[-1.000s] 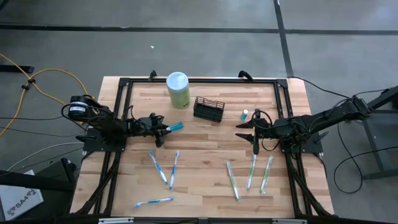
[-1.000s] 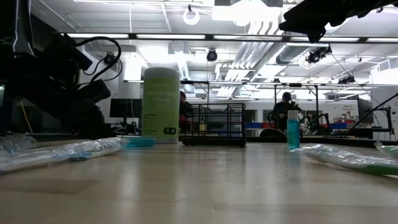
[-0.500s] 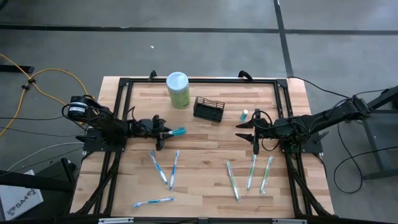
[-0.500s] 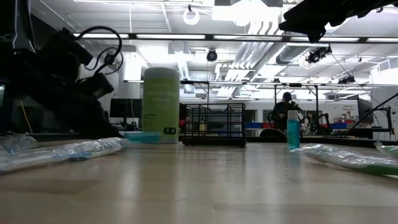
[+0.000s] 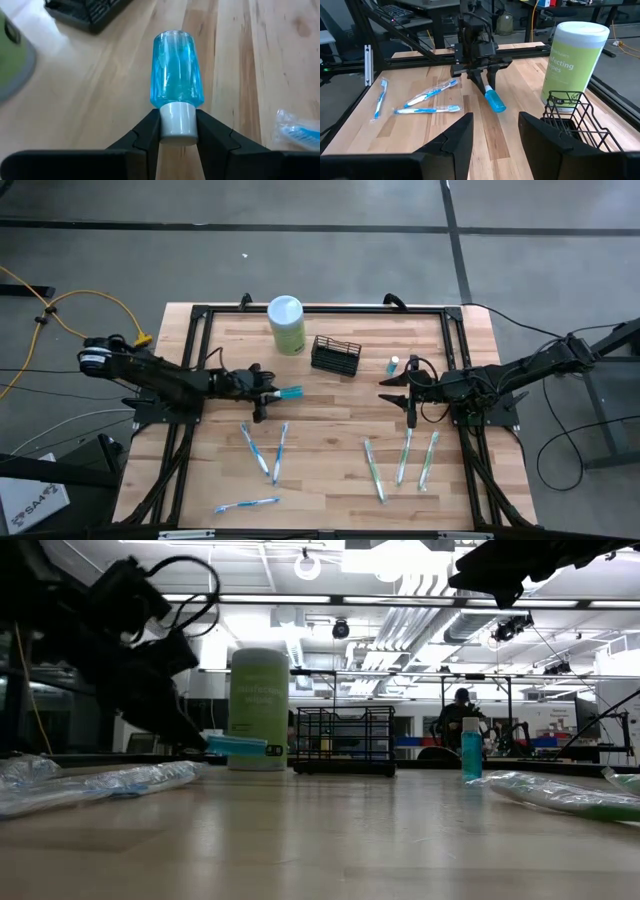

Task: Pick & Place toothbrushing station
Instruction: Put the left mouthwash into the mesh organizer

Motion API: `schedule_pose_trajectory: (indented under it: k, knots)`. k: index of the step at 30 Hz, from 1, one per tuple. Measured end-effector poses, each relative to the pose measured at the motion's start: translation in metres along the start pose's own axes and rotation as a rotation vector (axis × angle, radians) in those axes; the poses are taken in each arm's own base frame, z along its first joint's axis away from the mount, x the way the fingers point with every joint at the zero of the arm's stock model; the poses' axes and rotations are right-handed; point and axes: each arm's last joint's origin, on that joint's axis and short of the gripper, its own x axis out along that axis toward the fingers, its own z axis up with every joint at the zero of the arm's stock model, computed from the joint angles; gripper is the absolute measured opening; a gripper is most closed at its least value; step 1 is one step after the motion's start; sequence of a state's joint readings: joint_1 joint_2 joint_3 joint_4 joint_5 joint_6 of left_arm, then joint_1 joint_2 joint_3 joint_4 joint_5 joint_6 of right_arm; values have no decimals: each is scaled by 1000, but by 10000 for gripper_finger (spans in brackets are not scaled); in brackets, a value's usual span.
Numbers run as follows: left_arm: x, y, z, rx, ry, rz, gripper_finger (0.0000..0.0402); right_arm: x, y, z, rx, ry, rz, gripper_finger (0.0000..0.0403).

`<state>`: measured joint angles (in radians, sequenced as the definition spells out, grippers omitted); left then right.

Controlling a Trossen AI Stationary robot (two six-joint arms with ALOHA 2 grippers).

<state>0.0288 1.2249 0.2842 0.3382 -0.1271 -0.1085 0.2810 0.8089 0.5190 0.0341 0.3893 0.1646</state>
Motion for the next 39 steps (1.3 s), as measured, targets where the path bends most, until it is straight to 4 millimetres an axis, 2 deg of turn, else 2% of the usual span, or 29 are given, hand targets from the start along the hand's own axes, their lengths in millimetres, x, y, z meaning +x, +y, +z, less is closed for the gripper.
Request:
schedule_pose_trajectory:
  k: [5,14,21,26,39]
  knots:
    - [-7,-1,37,87,49,13,96,0,0,0,0,0,0,150]
    - [-29,10,104,200,160,20,96,0,0,0,0,0,0,150]
    - [-43,20,145,263,212,27,96,0,1,0,-1,8,33,150]
    - [-37,25,168,314,291,29,96,0,1,-1,-5,18,31,150]
    - [3,27,222,526,426,44,96,0,1,-7,29,79,65,150]
